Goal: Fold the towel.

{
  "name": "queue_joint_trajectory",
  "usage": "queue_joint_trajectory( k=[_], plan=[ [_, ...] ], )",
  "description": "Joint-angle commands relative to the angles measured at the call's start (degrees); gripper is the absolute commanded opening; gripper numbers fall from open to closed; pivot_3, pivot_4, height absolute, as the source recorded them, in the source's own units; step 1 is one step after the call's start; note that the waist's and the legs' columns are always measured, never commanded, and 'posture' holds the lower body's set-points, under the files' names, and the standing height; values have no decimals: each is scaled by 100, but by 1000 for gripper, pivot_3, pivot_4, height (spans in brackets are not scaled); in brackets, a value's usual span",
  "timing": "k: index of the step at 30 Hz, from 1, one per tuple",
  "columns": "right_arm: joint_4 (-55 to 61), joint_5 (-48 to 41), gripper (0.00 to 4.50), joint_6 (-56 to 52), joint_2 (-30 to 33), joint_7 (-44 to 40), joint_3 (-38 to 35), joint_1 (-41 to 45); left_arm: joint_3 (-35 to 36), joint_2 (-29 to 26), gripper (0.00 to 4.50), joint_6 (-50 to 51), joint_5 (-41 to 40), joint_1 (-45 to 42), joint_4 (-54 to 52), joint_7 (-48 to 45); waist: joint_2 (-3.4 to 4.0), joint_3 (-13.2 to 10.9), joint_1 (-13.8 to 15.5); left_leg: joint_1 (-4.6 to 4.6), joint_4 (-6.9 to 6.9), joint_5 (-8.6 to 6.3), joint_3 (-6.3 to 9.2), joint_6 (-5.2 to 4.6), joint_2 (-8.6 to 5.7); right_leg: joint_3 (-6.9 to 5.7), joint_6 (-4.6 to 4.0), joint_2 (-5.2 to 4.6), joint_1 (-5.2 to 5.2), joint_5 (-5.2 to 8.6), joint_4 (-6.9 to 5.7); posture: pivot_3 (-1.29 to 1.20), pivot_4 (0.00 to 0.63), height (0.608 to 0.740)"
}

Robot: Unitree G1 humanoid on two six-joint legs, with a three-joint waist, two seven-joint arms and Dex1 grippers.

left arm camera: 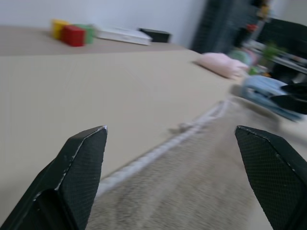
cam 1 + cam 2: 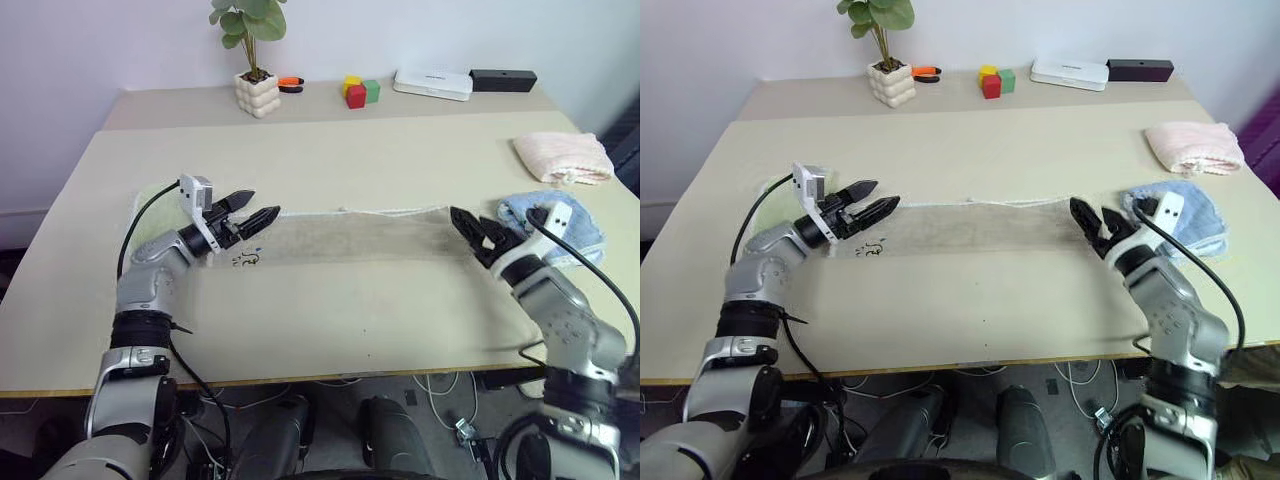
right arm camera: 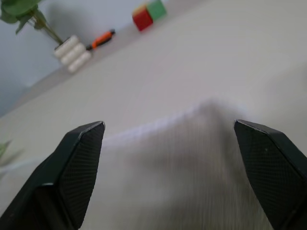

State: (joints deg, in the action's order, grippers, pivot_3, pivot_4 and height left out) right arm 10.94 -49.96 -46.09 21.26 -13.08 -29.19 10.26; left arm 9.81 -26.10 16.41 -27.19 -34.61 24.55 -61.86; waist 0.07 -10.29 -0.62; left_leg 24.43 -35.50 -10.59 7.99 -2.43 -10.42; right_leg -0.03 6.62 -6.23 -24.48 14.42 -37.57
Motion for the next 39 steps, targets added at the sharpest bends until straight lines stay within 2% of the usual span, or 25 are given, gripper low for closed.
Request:
queue_joint_trajectory(
  k=[1,8,15,24,27,34,39],
  plan=[
    [783,-662,4500,-378,-108,605,-368,-286,-14,-242,4479,33,-184,-186,-161,-560,1,1,0,0,1,-1,0,2,0,1,0,0,0,0,1,0,150,740],
    [888,-1073,4500,-288,-563,1645,-579,-483,-141,-401,4479,237,-197,-336,-177,-1205,1,1,2,-1,8,-6,0,11,1,1,0,-1,2,0,10,0,150,740],
    [585,-902,4500,-135,-745,1902,-333,-426,-116,-436,4479,209,-309,-104,-740,-1328,2,1,2,-2,16,0,0,3,1,1,0,-1,2,0,16,0,150,740],
    [-326,-615,4500,216,-797,1822,-104,168,-13,-506,4479,264,-388,75,-923,-1099,0,2,-4,-7,20,1,0,2,3,1,-2,3,5,-1,25,0,150,740],
    [-600,-654,3669,255,-869,1803,-76,389,-14,-509,4500,184,-347,156,-997,-971,0,3,-14,-9,20,1,0,2,4,1,-2,3,7,-2,26,0,150,740],
    [-801,-587,171,415,-907,1874,-130,625,0,-558,4500,186,-391,199,-1044,-889,-5,6,-13,-10,27,6,0,7,15,3,-12,17,6,-9,32,0,150,740],
    [-702,-440,75,406,-347,1722,-322,567,-13,-570,4500,111,-371,165,-969,-901,-3,5,38,-12,27,6,0,7,15,3,-13,18,2,-9,39,0,150,740]
  ],
)
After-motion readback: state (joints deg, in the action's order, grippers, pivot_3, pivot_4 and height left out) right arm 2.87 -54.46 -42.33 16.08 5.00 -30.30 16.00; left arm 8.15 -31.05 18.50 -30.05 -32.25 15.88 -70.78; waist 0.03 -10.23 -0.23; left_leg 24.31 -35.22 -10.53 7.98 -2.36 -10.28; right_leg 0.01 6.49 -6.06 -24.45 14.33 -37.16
